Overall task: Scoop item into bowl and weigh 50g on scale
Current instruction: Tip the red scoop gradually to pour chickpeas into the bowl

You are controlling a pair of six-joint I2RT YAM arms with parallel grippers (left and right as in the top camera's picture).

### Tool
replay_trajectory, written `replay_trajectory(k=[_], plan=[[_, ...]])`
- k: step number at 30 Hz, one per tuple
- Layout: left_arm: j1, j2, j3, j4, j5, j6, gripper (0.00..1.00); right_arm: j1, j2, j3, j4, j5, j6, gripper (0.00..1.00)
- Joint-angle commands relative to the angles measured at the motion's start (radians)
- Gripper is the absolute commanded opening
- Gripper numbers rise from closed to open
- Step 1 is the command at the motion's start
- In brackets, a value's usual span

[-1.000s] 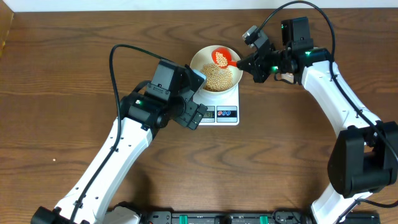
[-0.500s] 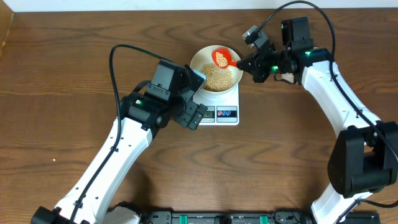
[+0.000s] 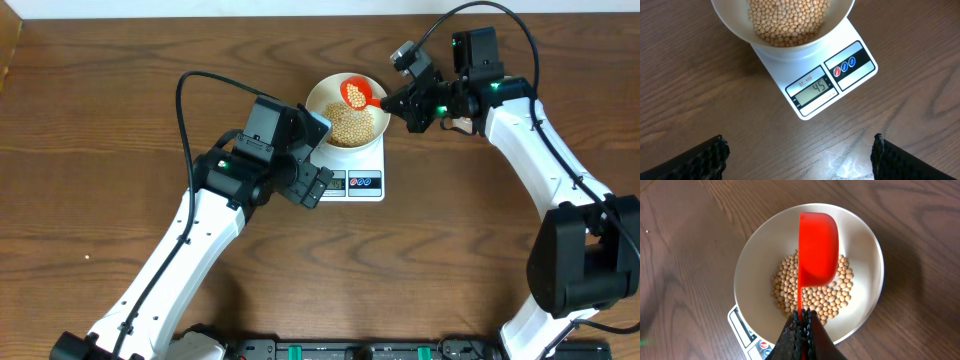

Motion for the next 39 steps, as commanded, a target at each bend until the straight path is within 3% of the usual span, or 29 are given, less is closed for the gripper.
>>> replay_trajectory(k=[1, 39], plan=[[0.001, 0.006, 0.002, -0.001, -0.009, 0.002, 0.93, 0.017, -0.031, 0.024, 0.002, -0.023, 0.014, 0.01], [0.001, 0.006, 0.002, -0.001, -0.009, 0.002, 0.93, 0.018, -0.031, 0.024, 0.059, 0.003, -0.013, 0.01]])
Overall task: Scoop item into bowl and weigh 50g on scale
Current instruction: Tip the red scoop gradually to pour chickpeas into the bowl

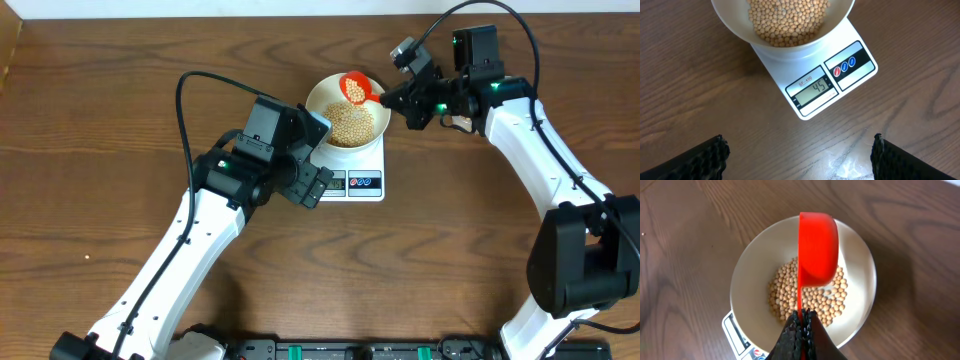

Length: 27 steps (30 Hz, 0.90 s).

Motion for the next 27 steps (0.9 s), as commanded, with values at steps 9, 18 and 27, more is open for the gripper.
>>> replay_trajectory(k=[9, 18, 27], plan=[[0.001, 0.006, 0.002, -0.001, -0.010, 0.002, 0.93, 0.017, -0.031, 0.024, 0.004, 0.044, -0.008, 0.01], [0.001, 0.006, 0.002, -0.001, -0.010, 0.002, 0.93, 0.018, -0.031, 0.024, 0.003, 0.044, -0.008, 0.01], [0.001, 0.006, 0.002, -0.001, -0.010, 0.002, 0.93, 0.018, -0.031, 0.024, 0.004, 0.043, -0.009, 0.01]])
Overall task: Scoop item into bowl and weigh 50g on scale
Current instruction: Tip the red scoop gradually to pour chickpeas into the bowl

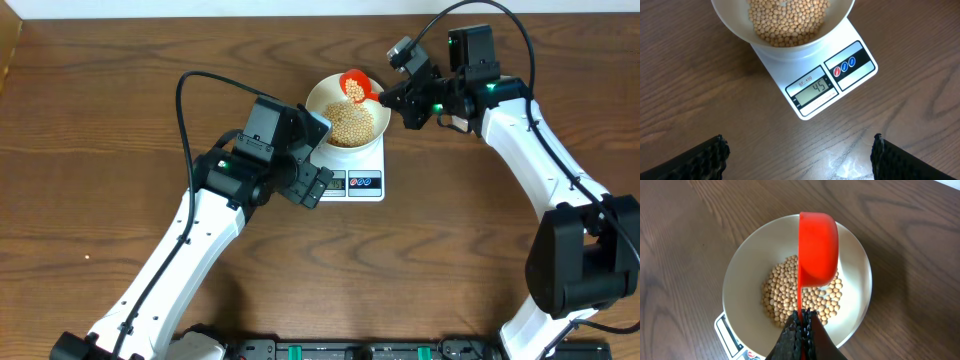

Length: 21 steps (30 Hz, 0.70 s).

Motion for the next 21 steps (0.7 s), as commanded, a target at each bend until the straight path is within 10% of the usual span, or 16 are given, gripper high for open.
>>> replay_trajectory(k=[1, 21], plan=[[0.001, 0.006, 0.002, -0.001, -0.010, 0.002, 0.93, 0.003, -0.031, 0.024, -0.001, -0.004, -0.008, 0.01], [0.001, 0.006, 0.002, -0.001, -0.010, 0.002, 0.93, 0.003, -0.031, 0.024, -0.001, -0.008, -0.054, 0.01]])
